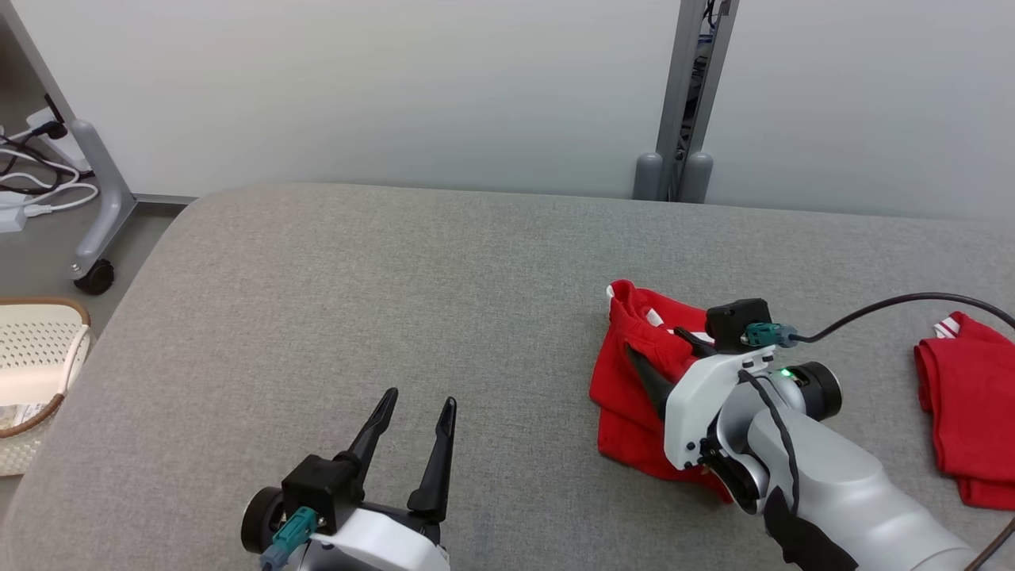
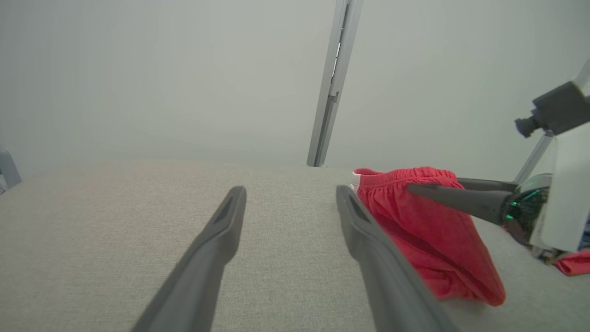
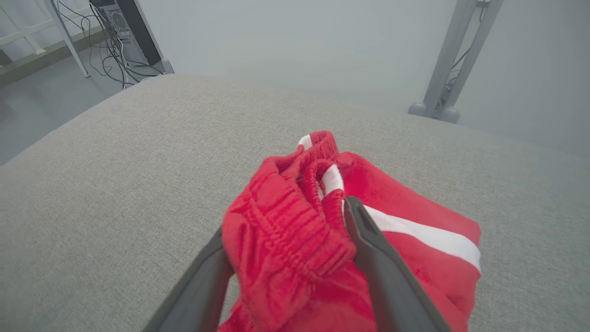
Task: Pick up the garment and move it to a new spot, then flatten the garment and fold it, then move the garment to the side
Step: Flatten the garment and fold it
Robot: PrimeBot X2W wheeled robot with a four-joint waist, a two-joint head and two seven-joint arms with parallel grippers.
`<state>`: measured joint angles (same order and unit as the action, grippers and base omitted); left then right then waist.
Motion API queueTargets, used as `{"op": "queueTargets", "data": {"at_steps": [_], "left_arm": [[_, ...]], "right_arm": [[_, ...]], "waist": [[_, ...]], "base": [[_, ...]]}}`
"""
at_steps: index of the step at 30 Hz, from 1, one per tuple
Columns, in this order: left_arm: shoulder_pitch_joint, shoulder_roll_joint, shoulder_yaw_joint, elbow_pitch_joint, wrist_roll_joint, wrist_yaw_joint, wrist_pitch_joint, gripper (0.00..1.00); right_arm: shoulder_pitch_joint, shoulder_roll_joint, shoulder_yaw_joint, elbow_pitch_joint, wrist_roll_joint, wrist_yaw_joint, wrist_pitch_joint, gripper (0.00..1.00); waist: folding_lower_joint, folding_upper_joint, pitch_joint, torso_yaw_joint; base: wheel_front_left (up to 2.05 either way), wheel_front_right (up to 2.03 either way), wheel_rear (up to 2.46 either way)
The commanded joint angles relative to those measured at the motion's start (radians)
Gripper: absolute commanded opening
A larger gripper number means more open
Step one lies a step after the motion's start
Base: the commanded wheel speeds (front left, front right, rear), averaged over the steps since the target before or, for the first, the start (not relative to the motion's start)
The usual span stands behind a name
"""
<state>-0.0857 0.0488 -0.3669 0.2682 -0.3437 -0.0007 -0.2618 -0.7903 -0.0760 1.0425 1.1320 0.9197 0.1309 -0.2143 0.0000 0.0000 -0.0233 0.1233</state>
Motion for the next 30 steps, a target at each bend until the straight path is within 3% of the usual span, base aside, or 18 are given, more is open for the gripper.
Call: {"op": "queueTargets", "data": {"at_steps": [1,17,22,30], "left_arm": [[0.005,0.005,-0.001,-0.004,0.001,-0.007,-0.004,1.0],[0.018,0.005,0.011,-0.007,0.005,-0.001,-0.004,1.0],[0.023,0.004,0.021,-0.016,0.005,-0.001,-0.004,1.0],[0.023,0.004,0.034,-0.048,0.004,0.001,-0.004,1.0]], "right_arm": [[-0.004,0.001,-0.002,-0.009,0.017,0.0,0.007,1.0],[-0.018,-0.014,0.0,-0.115,0.033,0.0,-0.048,1.0],[-0.018,-0.061,-0.1,-0.176,0.01,0.0,-0.052,1.0],[0.1,-0.159,-0.364,-0.303,-0.096,0.0,-0.052,1.0]], "waist": [[0.0,0.0,-0.001,0.007],[0.0,0.0,-0.011,0.035],[0.0,0.0,-0.014,0.011],[0.0,0.0,-0.012,-0.04]], "base": [[0.0,0.0,0.0],[0.0,0.0,0.0],[0.0,0.0,0.0],[0.0,0.0,0.0]]}}
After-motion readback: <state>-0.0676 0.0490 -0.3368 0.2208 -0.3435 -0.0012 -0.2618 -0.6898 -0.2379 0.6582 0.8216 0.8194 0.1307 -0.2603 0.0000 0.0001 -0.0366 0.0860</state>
